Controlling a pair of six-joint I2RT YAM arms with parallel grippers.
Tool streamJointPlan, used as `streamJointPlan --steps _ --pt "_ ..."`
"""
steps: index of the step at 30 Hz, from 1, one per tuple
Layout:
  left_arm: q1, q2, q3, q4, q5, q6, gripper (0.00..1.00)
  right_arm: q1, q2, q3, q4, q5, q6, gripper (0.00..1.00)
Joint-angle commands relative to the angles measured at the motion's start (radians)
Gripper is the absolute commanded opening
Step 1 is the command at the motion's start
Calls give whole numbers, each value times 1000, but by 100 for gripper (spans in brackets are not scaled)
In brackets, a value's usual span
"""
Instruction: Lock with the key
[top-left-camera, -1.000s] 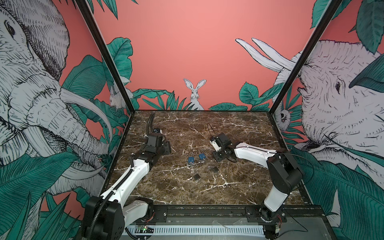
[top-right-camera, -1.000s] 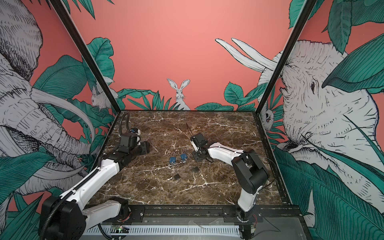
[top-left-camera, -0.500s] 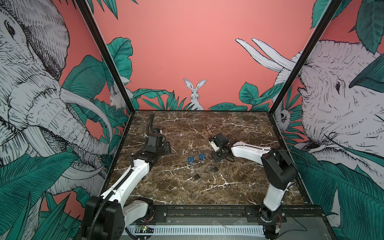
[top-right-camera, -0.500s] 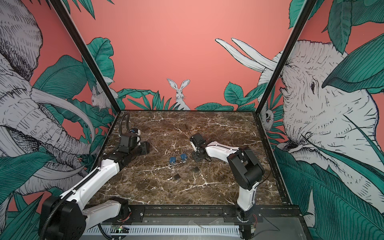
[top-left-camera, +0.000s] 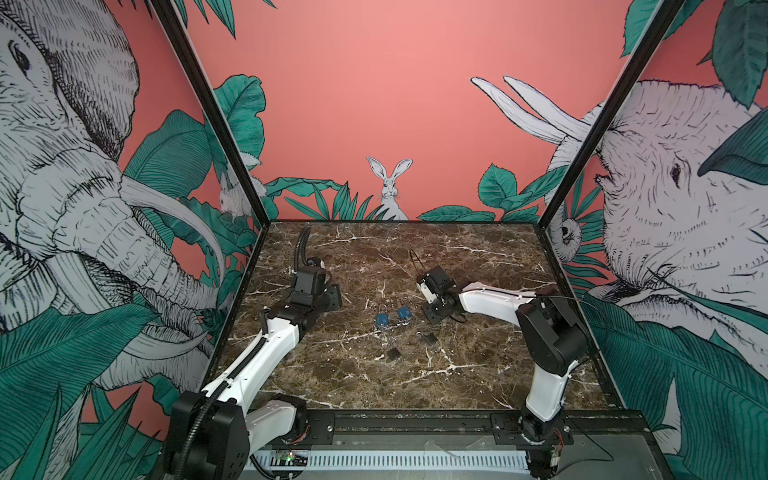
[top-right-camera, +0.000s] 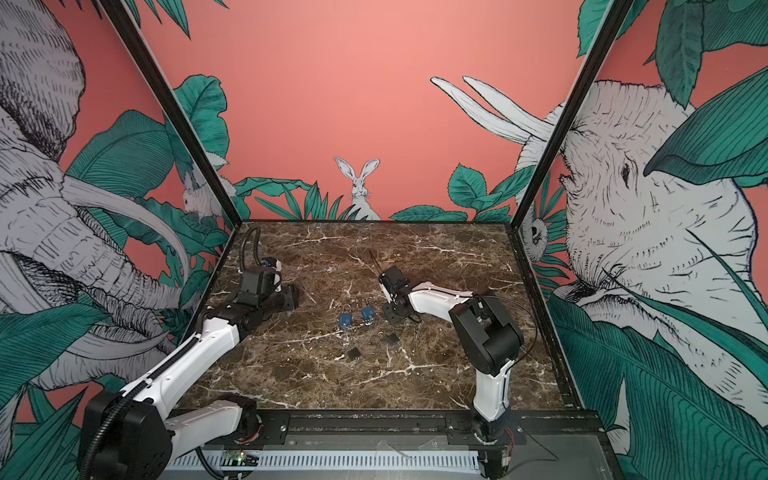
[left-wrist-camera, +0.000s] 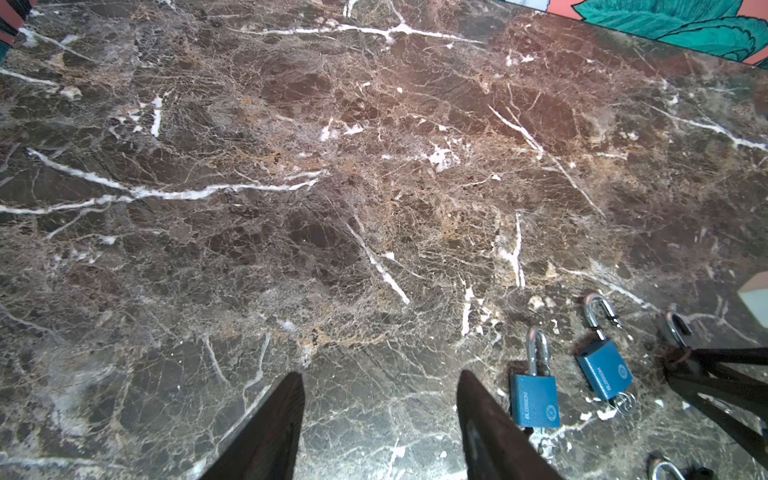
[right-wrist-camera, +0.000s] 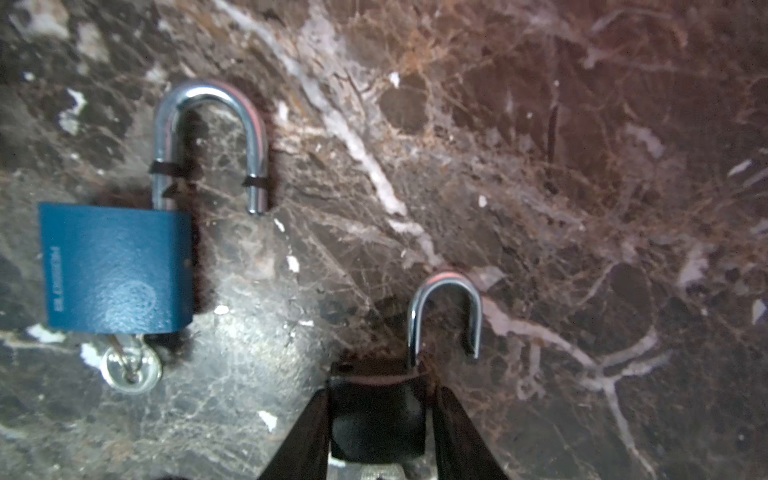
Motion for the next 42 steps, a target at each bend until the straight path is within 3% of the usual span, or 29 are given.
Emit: streamJointPlan --steps 1,12,19,24,30,42 --pt "-3 -1 8 -26 -4 2 61 7 25 14 -9 19 2 40" --pt "-3 -1 23 -46 13 11 58 7 -18 32 -60 -3 -15 14" --pt "-16 27 78 -88 138 5 53 10 -174 44 -128 -35 -45 12" --pt "-99 53 111 -78 224 -43 48 35 -265 60 -200 -35 -71 11" --pt "-232 123 133 40 320 -138 48 72 -362 75 -263 -42 -72 11" --pt "-338 297 125 450 485 -370 43 88 -429 46 -265 -129 -9 8"
